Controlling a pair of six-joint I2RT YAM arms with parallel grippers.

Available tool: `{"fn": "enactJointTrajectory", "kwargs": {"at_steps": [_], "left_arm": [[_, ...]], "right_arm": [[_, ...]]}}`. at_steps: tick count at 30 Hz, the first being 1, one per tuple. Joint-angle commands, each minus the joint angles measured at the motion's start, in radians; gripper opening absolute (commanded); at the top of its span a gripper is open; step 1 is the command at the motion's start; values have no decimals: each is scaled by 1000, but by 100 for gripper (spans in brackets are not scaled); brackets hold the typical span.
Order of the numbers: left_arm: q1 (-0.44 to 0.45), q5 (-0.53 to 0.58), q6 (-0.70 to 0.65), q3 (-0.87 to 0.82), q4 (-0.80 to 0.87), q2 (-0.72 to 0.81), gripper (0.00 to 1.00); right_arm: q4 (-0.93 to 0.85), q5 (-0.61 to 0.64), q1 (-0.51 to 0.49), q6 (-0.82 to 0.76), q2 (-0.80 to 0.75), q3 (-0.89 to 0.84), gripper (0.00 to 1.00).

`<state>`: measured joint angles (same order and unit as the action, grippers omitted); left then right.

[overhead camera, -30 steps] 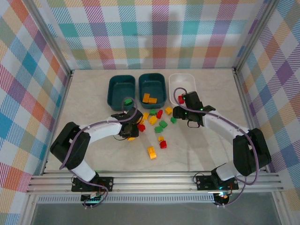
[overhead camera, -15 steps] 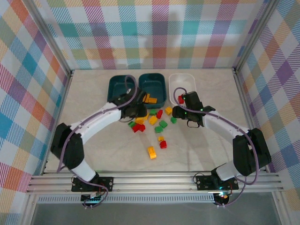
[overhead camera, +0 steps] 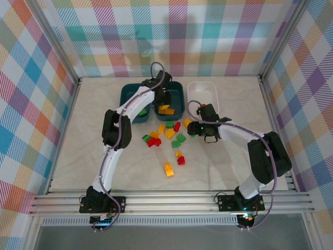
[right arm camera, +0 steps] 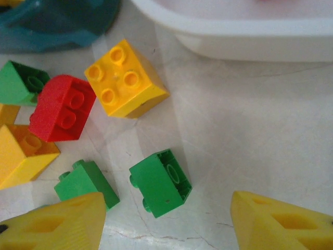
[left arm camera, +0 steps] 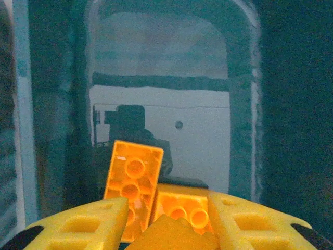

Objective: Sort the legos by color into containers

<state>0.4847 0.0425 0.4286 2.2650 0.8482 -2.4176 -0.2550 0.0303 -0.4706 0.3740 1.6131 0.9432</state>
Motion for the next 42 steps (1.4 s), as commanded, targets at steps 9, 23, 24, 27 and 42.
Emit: {"fn": "enactJointTrajectory", "kwargs": {"at_steps": [9, 23, 24, 27, 42], "left_arm": [[-10, -161, -48, 60, 59, 93, 81], [-57, -80, -14, -813, -232, 867, 87], [-73, -69, 15, -917, -256, 934, 88], [-115, -18, 134, -1185, -339, 1123, 92], [-264, -36, 350, -1702, -358, 1450, 100]], "right_arm": [[-51, 26, -39, -49, 119, 103, 61], [-83, 112, -69, -55, 103, 127, 22], [-91, 119, -78, -55, 81, 131, 21], [-109, 151, -110, -60, 22, 156, 20], [6, -68, -286, -5, 358, 651, 20]]}}
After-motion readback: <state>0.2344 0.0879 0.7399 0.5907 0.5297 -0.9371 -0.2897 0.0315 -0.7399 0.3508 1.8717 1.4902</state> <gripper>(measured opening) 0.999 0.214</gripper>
